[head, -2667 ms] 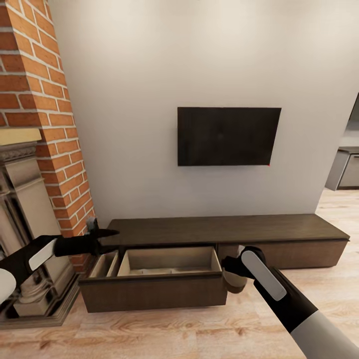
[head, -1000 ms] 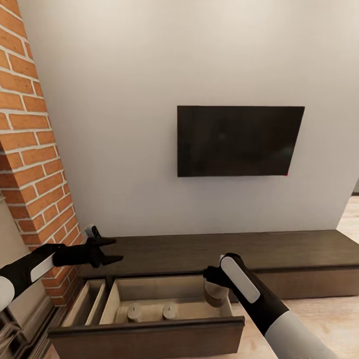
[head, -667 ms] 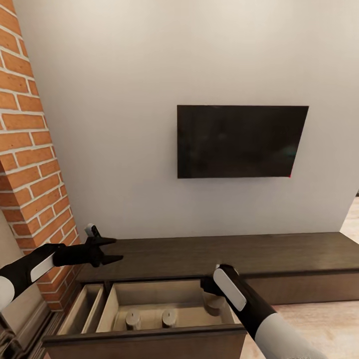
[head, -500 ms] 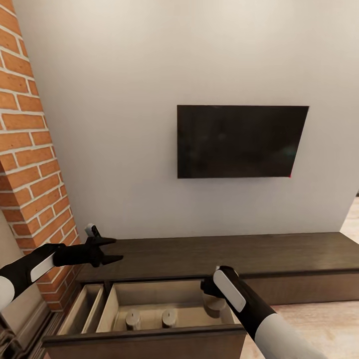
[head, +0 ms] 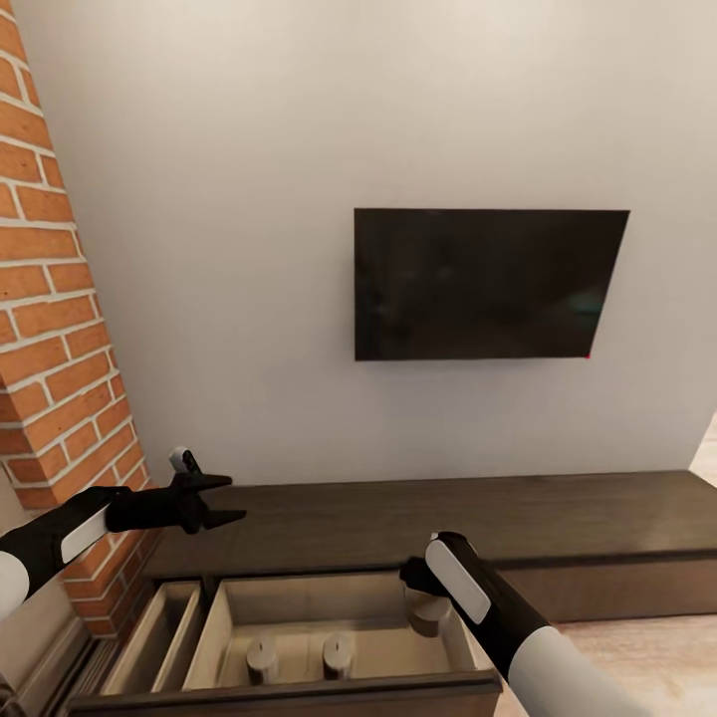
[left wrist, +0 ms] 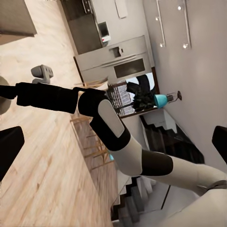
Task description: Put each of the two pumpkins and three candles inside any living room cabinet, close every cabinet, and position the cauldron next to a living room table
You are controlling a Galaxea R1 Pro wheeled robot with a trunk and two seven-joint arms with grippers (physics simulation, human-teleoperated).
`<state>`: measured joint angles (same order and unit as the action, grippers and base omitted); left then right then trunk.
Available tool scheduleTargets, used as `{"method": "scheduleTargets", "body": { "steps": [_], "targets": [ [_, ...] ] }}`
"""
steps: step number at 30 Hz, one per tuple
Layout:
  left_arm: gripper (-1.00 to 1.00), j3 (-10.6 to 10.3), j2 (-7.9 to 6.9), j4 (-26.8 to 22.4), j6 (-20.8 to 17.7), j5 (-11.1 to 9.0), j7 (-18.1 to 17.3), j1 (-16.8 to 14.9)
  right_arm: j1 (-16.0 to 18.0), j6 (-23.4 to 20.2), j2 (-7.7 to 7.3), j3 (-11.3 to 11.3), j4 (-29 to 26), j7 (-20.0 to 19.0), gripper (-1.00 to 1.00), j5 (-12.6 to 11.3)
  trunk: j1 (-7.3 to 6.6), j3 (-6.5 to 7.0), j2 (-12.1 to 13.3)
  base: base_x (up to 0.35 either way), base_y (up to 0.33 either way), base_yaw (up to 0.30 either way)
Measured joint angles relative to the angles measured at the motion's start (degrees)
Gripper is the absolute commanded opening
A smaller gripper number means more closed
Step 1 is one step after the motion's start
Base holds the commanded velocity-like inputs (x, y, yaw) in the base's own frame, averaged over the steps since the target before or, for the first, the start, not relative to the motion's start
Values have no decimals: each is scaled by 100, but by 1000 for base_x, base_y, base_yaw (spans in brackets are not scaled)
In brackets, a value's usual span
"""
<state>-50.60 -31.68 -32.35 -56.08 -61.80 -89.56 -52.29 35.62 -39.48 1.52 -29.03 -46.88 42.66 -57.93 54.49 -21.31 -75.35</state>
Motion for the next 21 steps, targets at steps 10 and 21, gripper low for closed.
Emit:
{"method": "scheduleTargets", "body": {
  "steps": [10, 21],
  "targets": [
    [100, 0, -2, 0, 0, -22, 0, 0, 8, -26, 29, -5, 34, -259, -100, -35, 2, 0, 1, 135, 78, 0],
    [100, 7, -9, 0, 0, -27, 0, -3, 26, -61, 53, 2, 286, -416, -100, -6, 2, 0, 1, 2, 1, 0]
  ]
}}
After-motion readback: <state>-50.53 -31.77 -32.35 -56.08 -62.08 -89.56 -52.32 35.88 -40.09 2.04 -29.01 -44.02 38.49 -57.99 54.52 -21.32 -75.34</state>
